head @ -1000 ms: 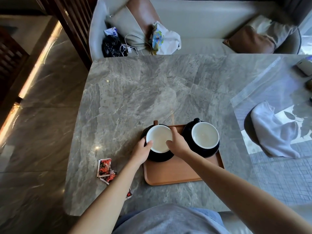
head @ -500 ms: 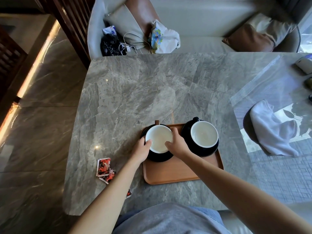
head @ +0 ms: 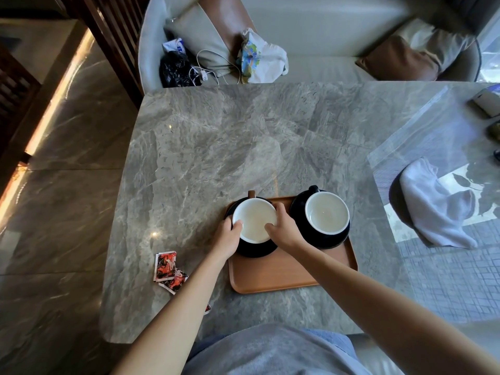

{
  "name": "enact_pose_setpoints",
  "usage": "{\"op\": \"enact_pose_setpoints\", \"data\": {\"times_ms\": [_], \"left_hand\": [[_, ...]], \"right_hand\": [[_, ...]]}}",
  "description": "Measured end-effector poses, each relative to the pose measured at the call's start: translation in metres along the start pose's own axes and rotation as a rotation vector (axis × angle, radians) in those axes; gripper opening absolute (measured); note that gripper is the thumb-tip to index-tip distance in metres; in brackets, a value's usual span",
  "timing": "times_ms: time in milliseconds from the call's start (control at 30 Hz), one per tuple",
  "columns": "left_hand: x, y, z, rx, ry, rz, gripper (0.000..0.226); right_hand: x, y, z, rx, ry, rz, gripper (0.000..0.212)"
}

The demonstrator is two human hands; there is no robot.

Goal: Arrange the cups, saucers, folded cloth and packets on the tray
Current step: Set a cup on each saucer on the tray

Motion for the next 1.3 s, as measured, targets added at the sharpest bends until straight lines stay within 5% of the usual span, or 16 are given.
{"op": "enact_pose_setpoints", "data": {"times_ms": [1300], "left_hand": [[-0.006,0.004,0.008,-0.066,0.004,-0.011,0.032]], "right_hand": [[-0.007,0.004,-0.006,-0.047,0.047,-0.031,0.046]]}}
Point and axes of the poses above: each hand's wrist, its own x-axis towards the middle knuckle, its own y-axis out of the back of the hand, z = x × y, the point moved 3 cm from there along x, towards the middle knuckle, and after that the axes turned 14 degrees about x, right-handed, at the moved point
